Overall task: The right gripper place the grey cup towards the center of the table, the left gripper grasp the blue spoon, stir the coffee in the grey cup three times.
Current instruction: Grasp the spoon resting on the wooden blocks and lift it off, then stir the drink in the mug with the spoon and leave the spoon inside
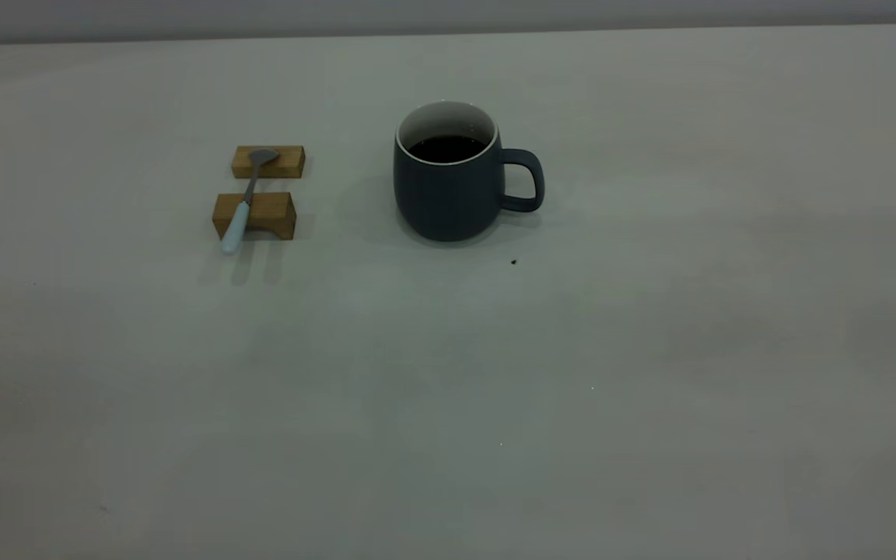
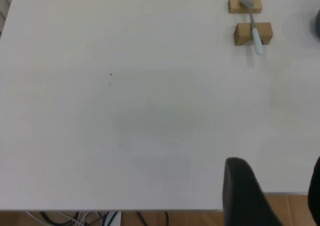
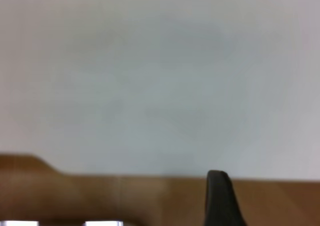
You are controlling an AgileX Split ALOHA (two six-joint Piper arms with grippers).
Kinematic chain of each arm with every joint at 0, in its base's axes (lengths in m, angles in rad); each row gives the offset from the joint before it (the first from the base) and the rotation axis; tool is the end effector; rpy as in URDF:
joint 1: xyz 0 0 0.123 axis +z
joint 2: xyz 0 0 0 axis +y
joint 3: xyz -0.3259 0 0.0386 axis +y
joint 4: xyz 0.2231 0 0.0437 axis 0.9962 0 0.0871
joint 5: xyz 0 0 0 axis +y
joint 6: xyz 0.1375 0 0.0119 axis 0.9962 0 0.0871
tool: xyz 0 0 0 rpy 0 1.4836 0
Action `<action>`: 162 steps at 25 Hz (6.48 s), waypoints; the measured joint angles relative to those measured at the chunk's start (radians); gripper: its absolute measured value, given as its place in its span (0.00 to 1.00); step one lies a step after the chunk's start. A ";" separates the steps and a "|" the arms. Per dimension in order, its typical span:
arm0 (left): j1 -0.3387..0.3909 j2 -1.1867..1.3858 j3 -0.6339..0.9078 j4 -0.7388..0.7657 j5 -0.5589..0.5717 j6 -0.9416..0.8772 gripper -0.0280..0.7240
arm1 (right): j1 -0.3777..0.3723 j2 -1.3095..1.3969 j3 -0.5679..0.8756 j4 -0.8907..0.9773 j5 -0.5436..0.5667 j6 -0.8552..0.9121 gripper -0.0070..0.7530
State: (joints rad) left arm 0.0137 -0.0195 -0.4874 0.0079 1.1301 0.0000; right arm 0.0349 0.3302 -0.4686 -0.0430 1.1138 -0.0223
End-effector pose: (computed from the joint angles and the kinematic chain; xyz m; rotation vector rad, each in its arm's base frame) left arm -0.0342 0.0005 0.2312 -0.0152 2.1068 0.0178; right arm 0.0063 -0.0051 0.2322 -0.0768 2.4572 -0.0502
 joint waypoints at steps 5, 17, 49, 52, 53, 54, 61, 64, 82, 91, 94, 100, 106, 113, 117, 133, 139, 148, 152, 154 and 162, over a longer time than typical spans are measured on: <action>0.000 0.000 0.000 0.000 0.000 0.000 0.56 | -0.003 -0.165 0.000 -0.002 0.003 0.007 0.68; 0.000 0.000 0.000 0.000 0.000 0.000 0.56 | -0.003 -0.310 0.000 -0.004 0.011 0.010 0.68; 0.000 0.499 -0.095 -0.020 -0.234 -0.008 0.88 | -0.003 -0.310 0.000 -0.004 0.014 0.011 0.68; 0.000 0.695 -0.143 -0.030 -0.281 -0.008 0.87 | -0.003 -0.310 0.000 -0.004 0.014 0.011 0.68; 0.000 0.762 -0.159 -0.030 -0.294 -0.008 0.87 | -0.003 -0.310 0.000 -0.004 0.014 0.011 0.68; 0.000 0.817 -0.175 -0.034 -0.311 -0.008 0.86 | -0.003 -0.310 0.000 -0.004 0.014 0.011 0.68; -0.060 1.249 -0.286 -0.107 -0.461 -0.028 0.83 | -0.003 -0.310 0.000 -0.004 0.014 0.010 0.68; -0.121 1.443 -0.352 -0.107 -0.498 -0.066 0.82 | -0.003 -0.310 0.000 -0.004 0.014 0.011 0.68; -0.238 2.228 -0.845 -0.064 -0.576 -0.219 0.82 | -0.003 -0.310 0.000 -0.003 0.014 0.012 0.68; -0.256 2.350 -0.918 -0.068 -0.588 -0.246 0.82 | -0.003 -0.310 0.000 -0.003 0.014 0.012 0.68; -0.256 2.371 -0.918 -0.068 -0.618 -0.260 0.82 | -0.003 -0.310 0.000 -0.003 0.014 0.012 0.68; -0.263 2.415 -0.930 -0.073 -0.657 -0.266 0.82 | -0.003 -0.310 0.000 -0.003 0.014 0.012 0.68; -0.265 2.429 -0.932 -0.074 -0.674 -0.277 0.76 | -0.003 -0.310 0.000 -0.003 0.014 0.012 0.68; -0.265 2.431 -0.935 -0.074 -0.671 -0.332 0.27 | -0.003 -0.310 0.000 -0.003 0.014 0.012 0.68; -0.265 2.409 -0.953 -0.074 -0.603 -0.342 0.21 | -0.003 -0.310 0.000 -0.003 0.014 0.012 0.68; -0.271 2.010 -0.991 -0.401 -0.405 -0.346 0.21 | -0.003 -0.310 0.000 -0.003 0.014 0.012 0.68; -0.271 1.983 -0.988 -0.833 -0.332 -0.372 0.21 | -0.003 -0.310 0.000 -0.003 0.014 0.012 0.68; -0.273 2.081 -0.987 -1.500 -0.346 -0.590 0.21 | -0.003 -0.310 0.000 -0.003 0.014 0.012 0.68; -0.284 2.173 -0.987 -1.688 -0.370 -0.721 0.21 | -0.003 -0.310 0.000 -0.003 0.014 0.012 0.68; -0.289 2.216 -0.987 -1.715 -0.378 -0.778 0.21 | -0.003 -0.310 0.000 -0.003 0.014 0.012 0.68; -0.291 2.309 -0.987 -1.731 -0.405 -0.838 0.21 | -0.003 -0.310 0.000 -0.003 0.014 0.012 0.68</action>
State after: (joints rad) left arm -0.2769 2.2894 -1.4748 -1.7227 0.7252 -0.8375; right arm 0.0318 0.0203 -0.4686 -0.0461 1.1281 -0.0102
